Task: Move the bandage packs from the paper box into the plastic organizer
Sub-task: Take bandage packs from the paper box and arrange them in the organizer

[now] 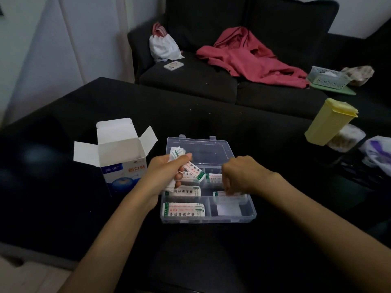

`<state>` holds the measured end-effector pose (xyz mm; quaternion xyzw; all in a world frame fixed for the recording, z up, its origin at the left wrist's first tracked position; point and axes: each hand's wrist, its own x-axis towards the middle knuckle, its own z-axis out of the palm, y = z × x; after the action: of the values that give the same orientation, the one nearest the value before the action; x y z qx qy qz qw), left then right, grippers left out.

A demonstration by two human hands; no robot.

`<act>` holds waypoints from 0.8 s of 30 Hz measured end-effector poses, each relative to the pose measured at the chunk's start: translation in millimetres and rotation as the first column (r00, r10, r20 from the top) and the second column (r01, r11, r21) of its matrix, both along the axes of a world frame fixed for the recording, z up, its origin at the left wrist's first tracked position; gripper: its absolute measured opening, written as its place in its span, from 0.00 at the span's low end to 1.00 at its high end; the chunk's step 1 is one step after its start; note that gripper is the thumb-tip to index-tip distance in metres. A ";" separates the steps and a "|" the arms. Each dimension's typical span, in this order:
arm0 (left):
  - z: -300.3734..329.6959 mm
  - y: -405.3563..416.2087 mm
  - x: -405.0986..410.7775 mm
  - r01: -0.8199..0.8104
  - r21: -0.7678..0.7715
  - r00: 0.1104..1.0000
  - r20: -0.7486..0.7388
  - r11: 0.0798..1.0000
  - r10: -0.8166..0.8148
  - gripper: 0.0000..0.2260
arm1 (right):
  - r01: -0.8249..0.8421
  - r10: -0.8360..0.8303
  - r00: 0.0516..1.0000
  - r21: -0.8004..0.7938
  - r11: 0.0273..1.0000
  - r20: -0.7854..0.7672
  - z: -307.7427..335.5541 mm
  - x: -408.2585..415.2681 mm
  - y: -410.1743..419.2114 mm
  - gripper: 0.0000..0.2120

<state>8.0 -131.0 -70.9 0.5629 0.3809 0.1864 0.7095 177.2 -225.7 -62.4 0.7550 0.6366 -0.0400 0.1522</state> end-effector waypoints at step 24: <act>-4.4 -30.8 28.3 0.022 0.157 0.996 -0.086 0.987 -0.008 0.14 | 0.708 -0.148 0.189 0.030 0.706 -0.971 4.4 -14.0 -41.5 0.05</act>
<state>36.2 -161.7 -75.3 0.6274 0.3907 0.1864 0.6473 163.3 -267.2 -58.0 0.7529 0.3397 -0.3432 -0.4473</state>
